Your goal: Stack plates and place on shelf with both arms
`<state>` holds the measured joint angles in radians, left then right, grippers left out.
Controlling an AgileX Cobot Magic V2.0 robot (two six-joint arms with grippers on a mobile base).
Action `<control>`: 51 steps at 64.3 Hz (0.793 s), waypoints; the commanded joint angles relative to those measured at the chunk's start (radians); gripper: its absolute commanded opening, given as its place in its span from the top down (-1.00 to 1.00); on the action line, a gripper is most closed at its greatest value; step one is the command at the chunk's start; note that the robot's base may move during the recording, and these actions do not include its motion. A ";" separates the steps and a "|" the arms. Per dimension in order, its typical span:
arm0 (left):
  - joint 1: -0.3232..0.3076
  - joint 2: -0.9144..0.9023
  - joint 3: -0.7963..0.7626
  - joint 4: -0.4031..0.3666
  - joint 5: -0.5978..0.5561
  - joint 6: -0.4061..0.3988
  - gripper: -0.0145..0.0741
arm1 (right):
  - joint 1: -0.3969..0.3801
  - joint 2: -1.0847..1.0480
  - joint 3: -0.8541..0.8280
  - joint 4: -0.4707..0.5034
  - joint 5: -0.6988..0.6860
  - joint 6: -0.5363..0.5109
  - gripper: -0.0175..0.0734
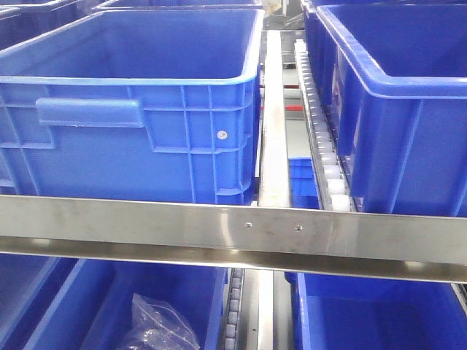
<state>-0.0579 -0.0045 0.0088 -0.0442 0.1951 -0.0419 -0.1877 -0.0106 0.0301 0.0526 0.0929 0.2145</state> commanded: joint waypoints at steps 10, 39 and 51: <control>0.001 -0.021 0.002 -0.010 -0.100 -0.007 0.49 | 0.000 -0.019 -0.001 -0.001 -0.083 -0.011 0.51; 0.003 -0.023 0.002 0.019 -0.156 -0.015 0.49 | 0.000 -0.019 -0.001 -0.001 -0.083 -0.011 0.51; 0.002 -0.023 0.002 0.019 -0.156 -0.015 0.49 | 0.000 -0.019 -0.001 -0.001 -0.083 -0.011 0.51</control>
<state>-0.0579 -0.0045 0.0088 -0.0154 0.1244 -0.0456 -0.1877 -0.0106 0.0301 0.0526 0.0929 0.2145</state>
